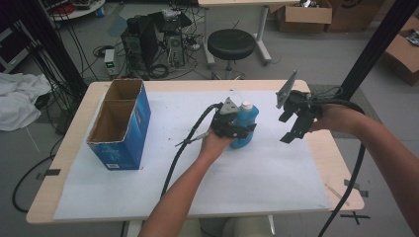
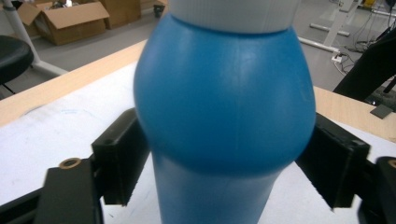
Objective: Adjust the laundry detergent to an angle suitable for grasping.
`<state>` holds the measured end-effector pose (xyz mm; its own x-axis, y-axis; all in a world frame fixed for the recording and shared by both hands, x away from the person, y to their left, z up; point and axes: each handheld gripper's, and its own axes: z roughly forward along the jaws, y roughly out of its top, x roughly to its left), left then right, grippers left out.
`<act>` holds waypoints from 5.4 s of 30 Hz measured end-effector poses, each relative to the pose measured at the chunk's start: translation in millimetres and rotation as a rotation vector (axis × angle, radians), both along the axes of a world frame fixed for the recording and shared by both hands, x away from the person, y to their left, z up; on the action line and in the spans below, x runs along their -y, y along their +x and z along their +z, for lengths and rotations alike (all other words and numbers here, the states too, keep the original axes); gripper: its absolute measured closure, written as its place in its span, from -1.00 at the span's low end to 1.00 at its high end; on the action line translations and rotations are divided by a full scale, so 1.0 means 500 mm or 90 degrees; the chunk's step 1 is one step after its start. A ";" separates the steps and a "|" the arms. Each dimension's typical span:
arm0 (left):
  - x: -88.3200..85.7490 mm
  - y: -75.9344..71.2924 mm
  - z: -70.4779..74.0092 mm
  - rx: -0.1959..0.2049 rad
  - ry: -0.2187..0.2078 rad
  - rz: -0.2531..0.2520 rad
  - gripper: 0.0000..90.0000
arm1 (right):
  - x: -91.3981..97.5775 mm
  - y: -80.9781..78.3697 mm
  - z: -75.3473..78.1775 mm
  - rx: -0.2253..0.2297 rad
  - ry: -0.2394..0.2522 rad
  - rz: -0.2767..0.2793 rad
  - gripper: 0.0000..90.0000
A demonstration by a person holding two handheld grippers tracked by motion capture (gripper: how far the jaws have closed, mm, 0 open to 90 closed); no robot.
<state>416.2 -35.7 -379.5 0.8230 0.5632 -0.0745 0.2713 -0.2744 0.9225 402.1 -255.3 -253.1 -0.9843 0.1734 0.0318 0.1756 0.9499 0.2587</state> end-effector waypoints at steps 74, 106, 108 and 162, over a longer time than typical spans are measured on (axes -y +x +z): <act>-0.019 -0.026 0.058 0.043 0.021 -0.008 0.00 | 0.001 -0.006 -0.001 0.000 0.001 -0.001 -0.55; -0.165 -0.105 0.181 0.067 0.039 -0.174 0.00 | -0.032 -0.029 0.019 0.011 -0.003 0.015 -0.55; -0.174 -0.108 0.183 0.067 0.042 -0.185 0.00 | -0.037 -0.032 0.020 0.011 -0.006 0.015 -0.55; -0.218 -0.128 0.044 0.039 0.083 -0.292 0.00 | -0.074 -0.030 -0.011 -0.011 -0.023 0.016 -0.55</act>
<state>352.0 73.5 -357.6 0.9894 0.1422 0.0289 0.0413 -0.4675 0.8830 387.2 -218.3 -258.4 -0.9879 0.1492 0.0428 0.1550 0.9628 0.2213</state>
